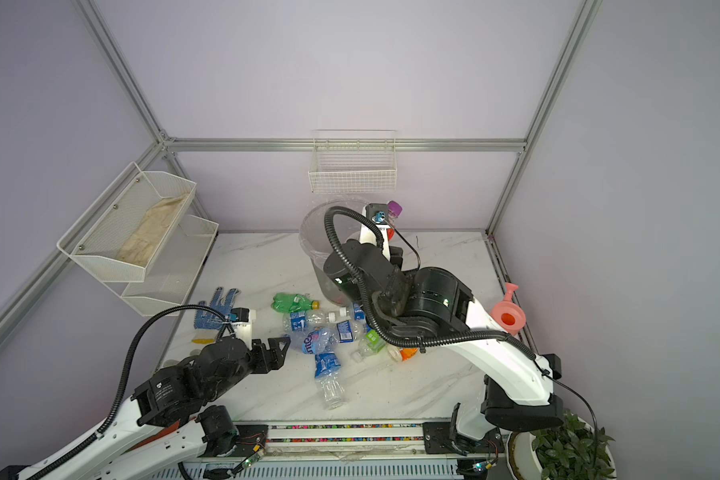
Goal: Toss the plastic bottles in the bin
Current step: 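Lift the purple-capped bottle with the right gripper and carry it over the bin, then open the right gripper over the bin to drop the bottle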
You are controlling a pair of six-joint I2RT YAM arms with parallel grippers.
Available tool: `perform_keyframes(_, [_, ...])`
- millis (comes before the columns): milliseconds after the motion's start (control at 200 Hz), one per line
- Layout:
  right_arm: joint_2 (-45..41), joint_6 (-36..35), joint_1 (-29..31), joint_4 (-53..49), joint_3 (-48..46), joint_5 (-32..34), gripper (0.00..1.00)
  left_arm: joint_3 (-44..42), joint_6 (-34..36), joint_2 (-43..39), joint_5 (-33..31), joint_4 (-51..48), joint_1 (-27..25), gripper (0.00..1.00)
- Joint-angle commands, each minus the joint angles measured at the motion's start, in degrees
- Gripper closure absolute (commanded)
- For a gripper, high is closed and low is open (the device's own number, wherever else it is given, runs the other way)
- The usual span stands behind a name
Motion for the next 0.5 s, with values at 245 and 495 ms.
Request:
perform_keyframes(245, [5.87,-8.32,-7.85,4.58,5.88,-8.65,0.43,7.72,1.07,0.74,0.91,0.71,-0.11,0.10])
perform_keyframes(495, [15.30,-13.68,-22.45,9.78,10.09,-25.71,0.38,8.40,0.99,1.29,1.10,0.63,-0.16,0.10])
